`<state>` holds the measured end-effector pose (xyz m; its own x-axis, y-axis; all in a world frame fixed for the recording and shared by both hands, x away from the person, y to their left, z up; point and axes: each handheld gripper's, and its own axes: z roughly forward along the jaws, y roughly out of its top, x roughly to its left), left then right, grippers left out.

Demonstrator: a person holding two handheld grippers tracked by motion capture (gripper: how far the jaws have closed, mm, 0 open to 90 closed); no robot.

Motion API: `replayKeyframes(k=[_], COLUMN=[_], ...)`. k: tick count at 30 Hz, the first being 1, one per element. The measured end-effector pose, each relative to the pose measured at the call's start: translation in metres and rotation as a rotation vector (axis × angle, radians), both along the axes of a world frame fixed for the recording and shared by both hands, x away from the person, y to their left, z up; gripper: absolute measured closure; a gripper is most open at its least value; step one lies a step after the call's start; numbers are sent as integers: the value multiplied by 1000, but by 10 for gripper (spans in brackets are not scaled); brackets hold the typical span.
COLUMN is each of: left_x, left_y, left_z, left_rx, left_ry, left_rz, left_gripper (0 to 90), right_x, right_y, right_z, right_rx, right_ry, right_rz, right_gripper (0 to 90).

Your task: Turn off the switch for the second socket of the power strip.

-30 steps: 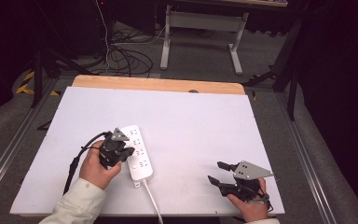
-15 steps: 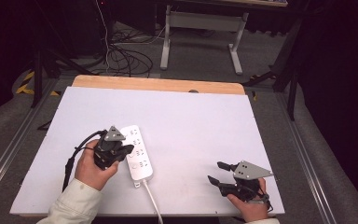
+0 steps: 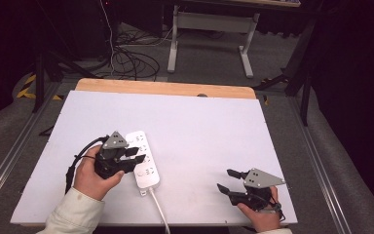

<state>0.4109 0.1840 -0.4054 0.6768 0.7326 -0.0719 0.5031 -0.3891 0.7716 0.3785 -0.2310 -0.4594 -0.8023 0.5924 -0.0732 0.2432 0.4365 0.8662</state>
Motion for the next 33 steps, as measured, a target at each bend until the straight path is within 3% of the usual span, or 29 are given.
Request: replayKeyframes(k=[3, 10, 15, 18, 21, 25, 30, 33], left_x=[-2, -7, -14, -19, -25, -32, -40, -43], left_y=[4, 13, 19, 23, 27, 34, 43, 50], left_z=[3, 8, 12, 16, 18, 19, 16, 12], left_rx=[-18, -17, -53, -71, -48, -62, -14, -32], left_ry=[-48, -79, -114, -125, -162, -182, -229, -230], left_rz=[8, 31, 11, -10, -30, -45, -75, -93], left_gripper=[563, 327, 243, 203, 151, 123, 103, 97], right_x=[0, 0, 0, 0, 0, 0, 0, -1], right_y=[0, 0, 0, -1, 0, 0, 0, 0], right_z=[0, 0, 0, 1, 1, 1, 1, 1], right_rx=[-1, 0, -3, 0, 1, 1, 0, -1], right_ry=[1, -3, -5, -5, -5, -3, -4, -5], right_rz=[2, 2, 3, 3, 4, 4, 4, 5], right_gripper=[403, 404, 404, 403, 403, 403, 403, 403])
